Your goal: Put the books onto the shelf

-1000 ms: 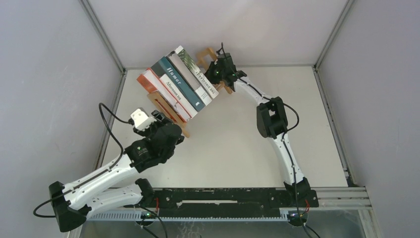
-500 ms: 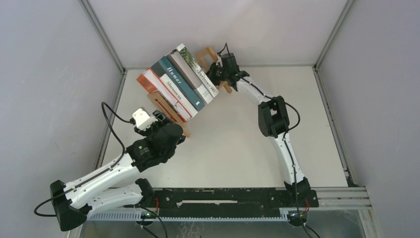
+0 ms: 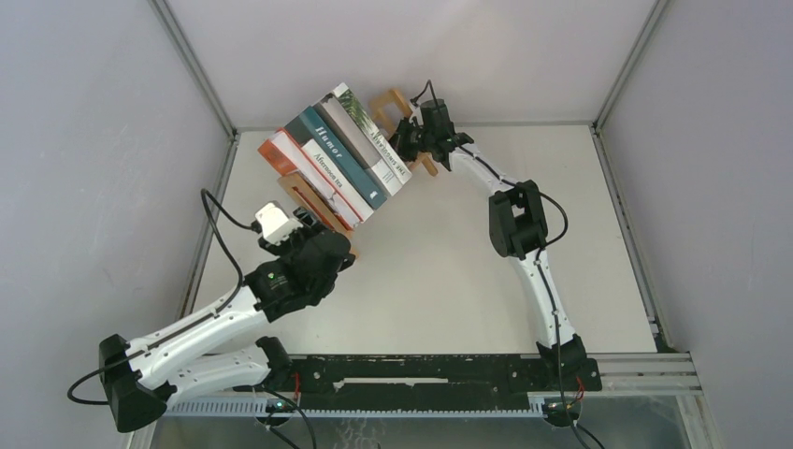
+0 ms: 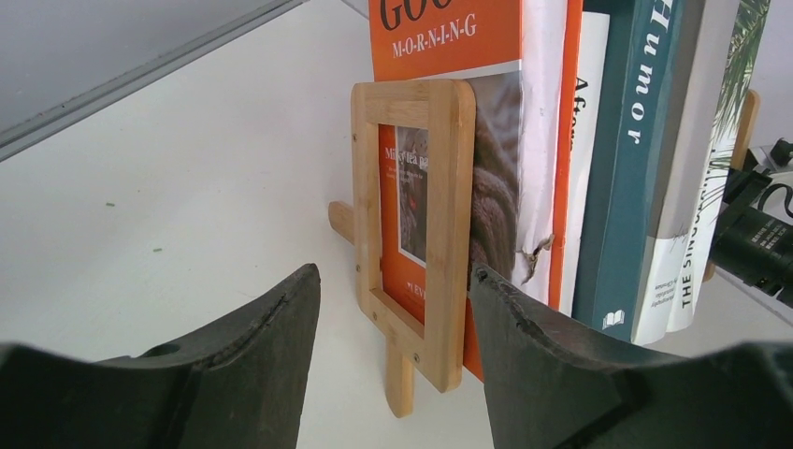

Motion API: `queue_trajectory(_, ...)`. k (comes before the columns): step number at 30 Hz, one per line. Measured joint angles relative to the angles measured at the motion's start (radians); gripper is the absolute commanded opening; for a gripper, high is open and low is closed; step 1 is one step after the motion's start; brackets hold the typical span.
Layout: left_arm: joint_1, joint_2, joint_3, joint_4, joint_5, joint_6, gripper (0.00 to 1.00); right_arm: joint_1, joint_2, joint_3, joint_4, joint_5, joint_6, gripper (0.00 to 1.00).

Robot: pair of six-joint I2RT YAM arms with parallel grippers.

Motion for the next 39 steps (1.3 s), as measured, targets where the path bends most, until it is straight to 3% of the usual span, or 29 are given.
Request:
queue_trajectory(7,0.0,0.0,0.0,0.006,0.008,0.0,0.64,0.001,0.0,0.0,-0.002,-0.004,-0.002,0.0)
queue_trajectory(14,0.0,0.0,0.0,0.012,0.012,0.0,0.64,0.0,0.0,0.0,-0.023,0.018,-0.029,0.23)
queue_trajectory(19,0.001,0.0,0.0,0.012,0.012,-0.002,0.65,0.0,-0.013,0.0,-0.098,0.079,-0.087,0.31)
queue_trajectory(30,0.018,0.0,0.0,0.01,0.018,-0.023,0.66,-0.009,-0.129,-0.071,-0.205,0.18,-0.205,0.37)
queue_trajectory(39,0.029,-0.01,0.001,-0.017,0.038,-0.056,0.77,-0.024,-0.247,-0.105,-0.244,0.233,-0.27,0.4)
